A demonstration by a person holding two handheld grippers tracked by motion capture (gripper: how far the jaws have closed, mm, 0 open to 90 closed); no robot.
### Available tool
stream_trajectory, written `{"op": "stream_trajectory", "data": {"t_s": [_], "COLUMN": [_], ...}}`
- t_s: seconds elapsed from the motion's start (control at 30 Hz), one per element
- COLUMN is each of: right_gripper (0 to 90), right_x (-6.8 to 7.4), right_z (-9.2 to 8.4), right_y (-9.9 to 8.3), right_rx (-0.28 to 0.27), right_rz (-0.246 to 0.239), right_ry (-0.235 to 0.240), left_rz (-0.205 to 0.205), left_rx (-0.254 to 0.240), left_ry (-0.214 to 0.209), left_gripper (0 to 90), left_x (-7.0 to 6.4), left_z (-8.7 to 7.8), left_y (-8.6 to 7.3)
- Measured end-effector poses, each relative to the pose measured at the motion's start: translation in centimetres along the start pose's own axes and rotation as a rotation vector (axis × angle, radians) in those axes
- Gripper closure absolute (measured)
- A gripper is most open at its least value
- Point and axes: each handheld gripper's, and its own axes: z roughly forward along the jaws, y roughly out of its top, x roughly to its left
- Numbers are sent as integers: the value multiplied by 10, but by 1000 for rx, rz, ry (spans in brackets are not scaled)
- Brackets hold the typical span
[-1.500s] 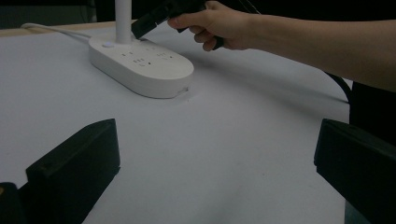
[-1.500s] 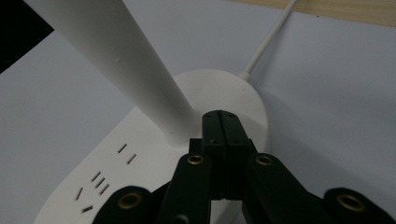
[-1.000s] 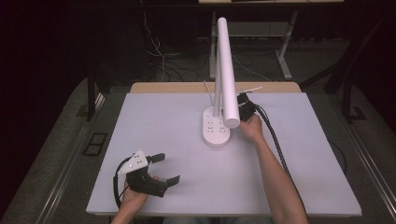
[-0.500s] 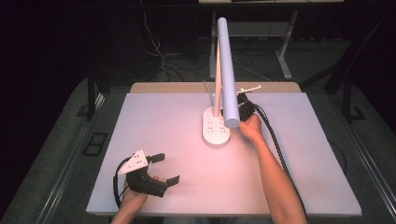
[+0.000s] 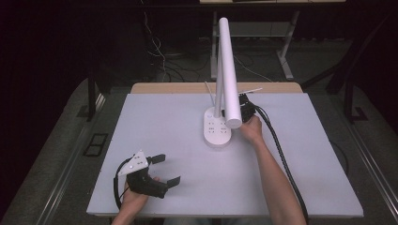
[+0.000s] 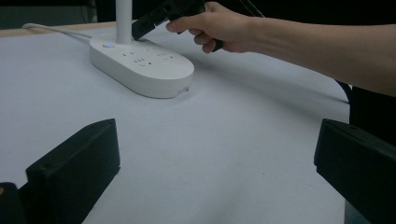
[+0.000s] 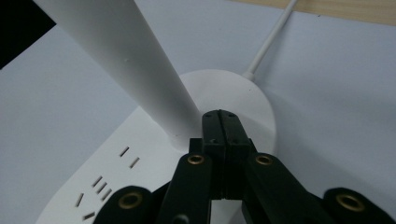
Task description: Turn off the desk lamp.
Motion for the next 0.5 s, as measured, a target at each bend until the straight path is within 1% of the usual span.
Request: {"op": "stream_trajectory", "data": {"t_s": [0.1,0.13,0.2,0.3,0.5], "right_gripper": [900,900,900,900,900], "right_x": [4,4,5,6,4], "right_z": [0,-1,-2,-2,-2], "right_y": [1,1,1,1,1], "right_rx": [5,9,7,10,12], "right_rz": [-21,-18,-17,-32,-19], "right_ry": [-20,-25,-21,-25,-15], "left_rz": [-3,-3,-3,-5,-2], "left_rx": [0,0,-1,-3,0], "left_ry": [0,0,0,2,0], "left_gripper": [0,0,0,0,0], "left_x": [0,0,1,1,0], "left_z": [0,0,0,1,1], "left_y": [0,0,0,0,0]}}
